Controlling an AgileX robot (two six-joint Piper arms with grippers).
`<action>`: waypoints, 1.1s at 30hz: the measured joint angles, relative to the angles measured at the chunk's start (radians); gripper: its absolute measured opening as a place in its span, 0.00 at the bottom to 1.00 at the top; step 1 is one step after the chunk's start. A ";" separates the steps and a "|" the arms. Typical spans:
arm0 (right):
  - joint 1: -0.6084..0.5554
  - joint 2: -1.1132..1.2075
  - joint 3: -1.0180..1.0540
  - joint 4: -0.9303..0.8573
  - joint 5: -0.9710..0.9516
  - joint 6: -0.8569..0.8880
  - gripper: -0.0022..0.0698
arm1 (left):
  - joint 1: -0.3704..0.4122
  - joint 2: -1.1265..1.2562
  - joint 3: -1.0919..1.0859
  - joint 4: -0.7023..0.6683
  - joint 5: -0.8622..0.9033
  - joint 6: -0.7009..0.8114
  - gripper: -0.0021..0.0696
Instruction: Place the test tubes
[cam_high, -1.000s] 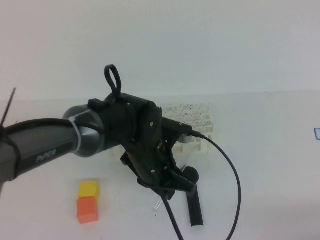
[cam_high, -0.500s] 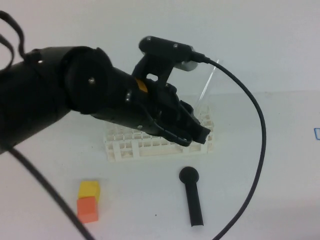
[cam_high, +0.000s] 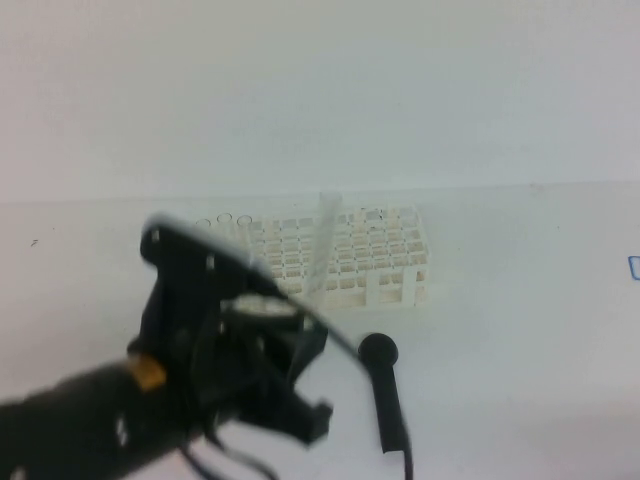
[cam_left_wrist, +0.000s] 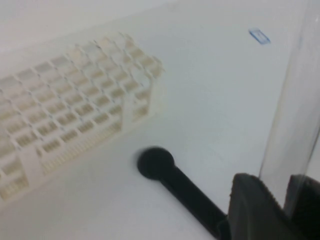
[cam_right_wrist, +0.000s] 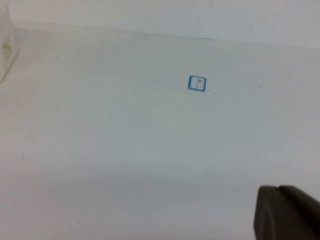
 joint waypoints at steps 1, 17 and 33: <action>0.000 0.000 0.000 0.006 -0.005 0.000 0.03 | -0.020 -0.018 0.031 0.008 -0.014 0.000 0.18; 0.000 0.000 0.007 0.016 -0.149 0.004 0.03 | -0.208 -0.124 0.375 0.875 -0.552 -0.945 0.18; 0.000 0.000 -0.001 0.058 -0.477 0.261 0.03 | -0.208 -0.107 0.386 0.929 -0.569 -0.973 0.18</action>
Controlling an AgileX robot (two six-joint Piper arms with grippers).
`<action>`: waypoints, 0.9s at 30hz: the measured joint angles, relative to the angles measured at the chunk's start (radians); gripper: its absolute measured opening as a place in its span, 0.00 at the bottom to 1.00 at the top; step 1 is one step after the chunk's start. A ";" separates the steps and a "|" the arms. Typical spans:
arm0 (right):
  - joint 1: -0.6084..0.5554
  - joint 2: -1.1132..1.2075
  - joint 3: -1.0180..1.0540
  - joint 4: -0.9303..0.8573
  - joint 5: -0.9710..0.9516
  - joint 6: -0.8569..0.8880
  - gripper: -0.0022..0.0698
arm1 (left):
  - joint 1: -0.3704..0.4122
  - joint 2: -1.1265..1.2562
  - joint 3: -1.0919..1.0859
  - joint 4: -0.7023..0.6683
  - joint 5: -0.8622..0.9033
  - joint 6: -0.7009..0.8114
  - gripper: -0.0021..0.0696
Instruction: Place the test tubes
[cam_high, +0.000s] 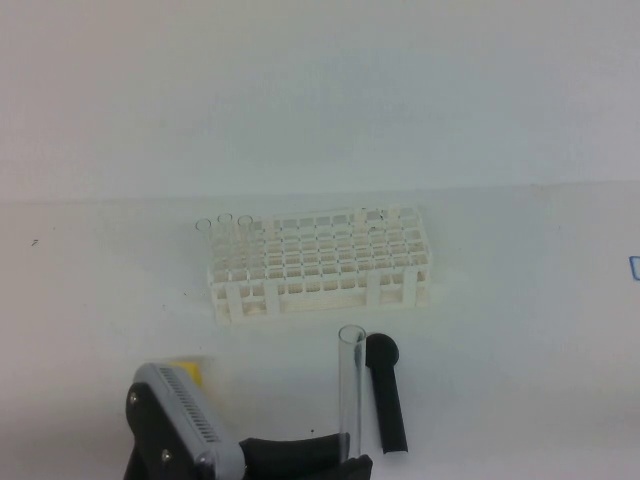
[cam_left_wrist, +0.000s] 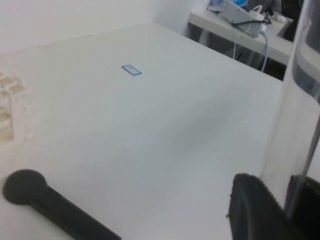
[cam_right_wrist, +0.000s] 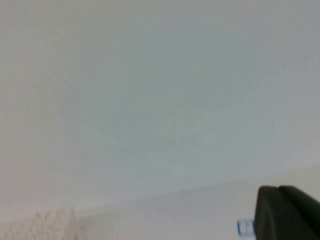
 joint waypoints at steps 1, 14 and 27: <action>0.000 0.000 -0.015 -0.002 0.067 0.017 0.03 | 0.000 0.000 0.000 0.000 0.000 0.018 0.18; 0.007 0.337 -0.443 0.296 0.550 -0.514 0.03 | 0.140 0.124 0.047 0.218 -0.324 0.012 0.18; 0.322 0.569 -0.534 1.287 0.571 -1.593 0.03 | 0.335 0.376 0.045 0.422 -0.597 -0.273 0.18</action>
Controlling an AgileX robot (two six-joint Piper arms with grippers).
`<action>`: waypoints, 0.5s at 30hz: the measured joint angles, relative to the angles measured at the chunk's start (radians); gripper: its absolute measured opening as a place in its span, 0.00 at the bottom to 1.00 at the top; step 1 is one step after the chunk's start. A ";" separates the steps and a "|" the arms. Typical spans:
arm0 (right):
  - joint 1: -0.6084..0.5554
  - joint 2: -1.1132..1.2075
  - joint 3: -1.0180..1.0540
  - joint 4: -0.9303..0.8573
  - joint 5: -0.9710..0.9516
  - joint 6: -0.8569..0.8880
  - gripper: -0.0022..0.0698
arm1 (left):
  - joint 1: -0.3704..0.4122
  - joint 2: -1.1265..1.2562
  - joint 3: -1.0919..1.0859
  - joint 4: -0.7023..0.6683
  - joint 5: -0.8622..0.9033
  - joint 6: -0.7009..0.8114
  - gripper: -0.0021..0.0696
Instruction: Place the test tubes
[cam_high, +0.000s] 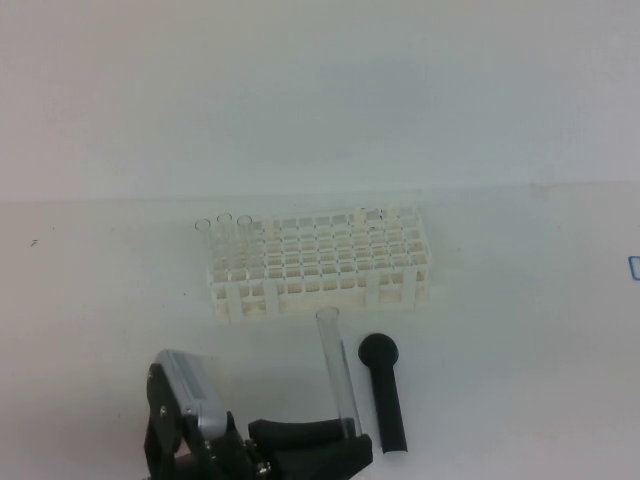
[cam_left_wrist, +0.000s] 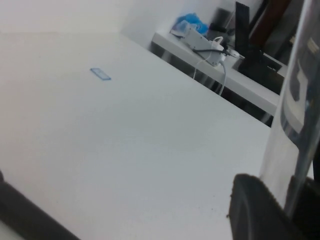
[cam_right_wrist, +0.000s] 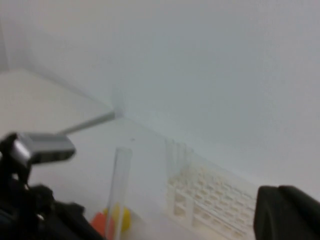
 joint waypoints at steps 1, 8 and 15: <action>0.000 0.001 0.000 0.060 -0.001 -0.007 0.03 | 0.000 0.006 0.000 -0.004 0.000 -0.014 0.18; 0.002 0.099 -0.001 0.169 0.201 -0.150 0.03 | 0.000 0.012 0.000 0.069 0.000 0.110 0.18; 0.009 0.312 -0.001 0.170 0.404 -0.326 0.03 | 0.000 0.012 0.000 0.133 0.000 0.133 0.18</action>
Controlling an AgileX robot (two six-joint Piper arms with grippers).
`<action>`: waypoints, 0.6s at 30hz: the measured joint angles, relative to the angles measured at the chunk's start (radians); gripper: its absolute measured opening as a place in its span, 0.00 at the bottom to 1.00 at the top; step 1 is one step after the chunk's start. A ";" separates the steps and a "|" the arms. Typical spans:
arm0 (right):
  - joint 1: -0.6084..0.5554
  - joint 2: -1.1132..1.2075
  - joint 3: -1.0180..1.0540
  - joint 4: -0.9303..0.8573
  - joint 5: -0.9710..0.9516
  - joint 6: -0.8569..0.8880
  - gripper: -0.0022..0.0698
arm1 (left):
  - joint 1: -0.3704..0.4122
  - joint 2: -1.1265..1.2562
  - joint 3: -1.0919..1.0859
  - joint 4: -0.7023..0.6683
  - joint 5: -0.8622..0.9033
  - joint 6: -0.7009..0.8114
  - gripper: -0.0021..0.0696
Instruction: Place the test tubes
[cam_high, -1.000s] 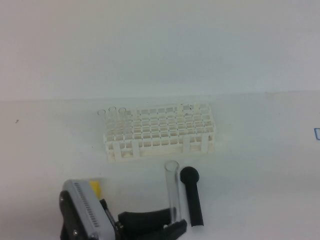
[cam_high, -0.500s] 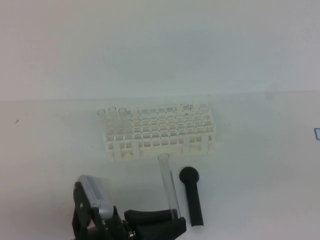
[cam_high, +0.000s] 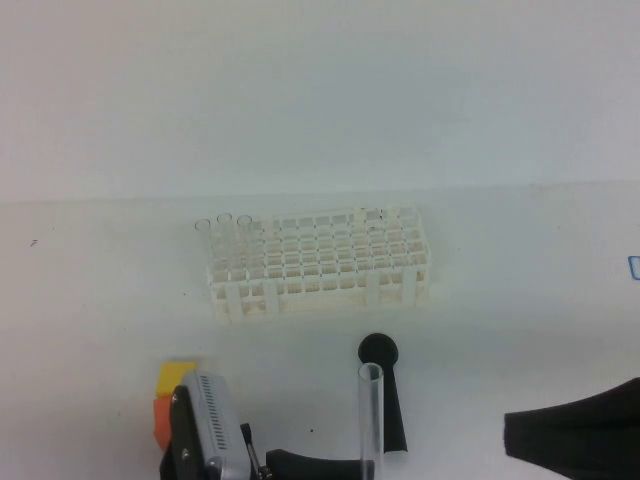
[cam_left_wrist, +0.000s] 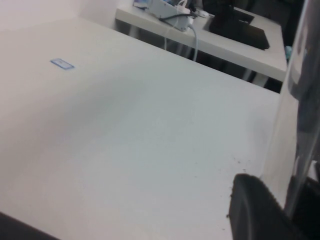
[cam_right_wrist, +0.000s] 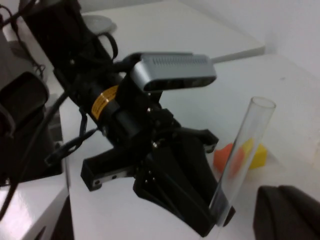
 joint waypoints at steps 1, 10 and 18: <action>0.000 0.030 0.000 0.000 0.011 -0.010 0.03 | 0.000 0.000 0.000 0.006 0.000 -0.020 0.18; 0.000 0.202 0.000 0.135 0.100 -0.098 0.43 | 0.000 0.000 -0.020 0.111 0.000 -0.078 0.18; 0.027 0.293 -0.002 0.246 0.130 -0.216 0.66 | 0.000 0.000 -0.059 0.080 -0.002 -0.095 0.18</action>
